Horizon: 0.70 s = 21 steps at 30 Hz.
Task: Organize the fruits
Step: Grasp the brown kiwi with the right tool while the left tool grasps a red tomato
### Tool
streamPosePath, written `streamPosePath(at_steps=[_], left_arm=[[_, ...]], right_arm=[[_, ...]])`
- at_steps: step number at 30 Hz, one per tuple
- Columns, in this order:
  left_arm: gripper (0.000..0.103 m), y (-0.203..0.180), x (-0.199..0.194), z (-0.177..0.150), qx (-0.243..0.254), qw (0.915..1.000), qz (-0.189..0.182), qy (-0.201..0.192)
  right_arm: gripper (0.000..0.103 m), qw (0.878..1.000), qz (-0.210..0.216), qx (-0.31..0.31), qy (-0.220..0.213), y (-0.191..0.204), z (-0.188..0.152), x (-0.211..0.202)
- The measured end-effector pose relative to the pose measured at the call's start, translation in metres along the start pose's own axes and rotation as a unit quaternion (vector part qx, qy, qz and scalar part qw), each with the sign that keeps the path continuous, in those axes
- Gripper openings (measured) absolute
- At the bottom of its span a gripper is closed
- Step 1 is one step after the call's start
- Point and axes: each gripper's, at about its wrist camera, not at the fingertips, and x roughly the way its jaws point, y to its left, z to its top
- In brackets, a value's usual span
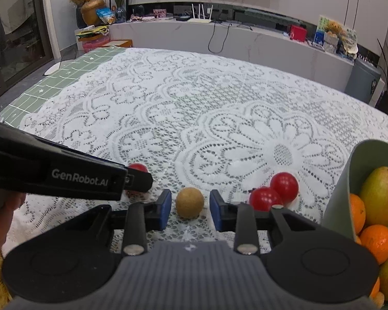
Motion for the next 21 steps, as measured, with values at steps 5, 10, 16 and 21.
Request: streamPosePath(at_steps=[5, 10, 16, 21], left_arm=[[0.031, -0.0033, 0.0007, -0.0013, 0.012, 0.9999, 0.007, 0.001], [0.030, -0.0043, 0.0005, -0.0013, 0.017, 0.9998, 0.009, 0.002], [0.030, -0.0043, 0.0001, -0.0015, 0.016, 0.9998, 0.010, 0.000], [0.030, -0.0029, -0.0045, -0.0016, 0.010, 0.9998, 0.010, -0.010]], right_arm=[[0.021, 1.000, 0.005, 0.006, 0.009, -0.0013, -0.0011, 0.0028], [0.021, 1.000, 0.004, 0.006, 0.010, -0.0013, -0.0014, 0.0029], [0.021, 1.000, 0.004, 0.006, 0.010, -0.0014, -0.0011, 0.0038], [0.021, 1.000, 0.001, 0.006, 0.005, -0.0012, -0.0017, 0.0016]])
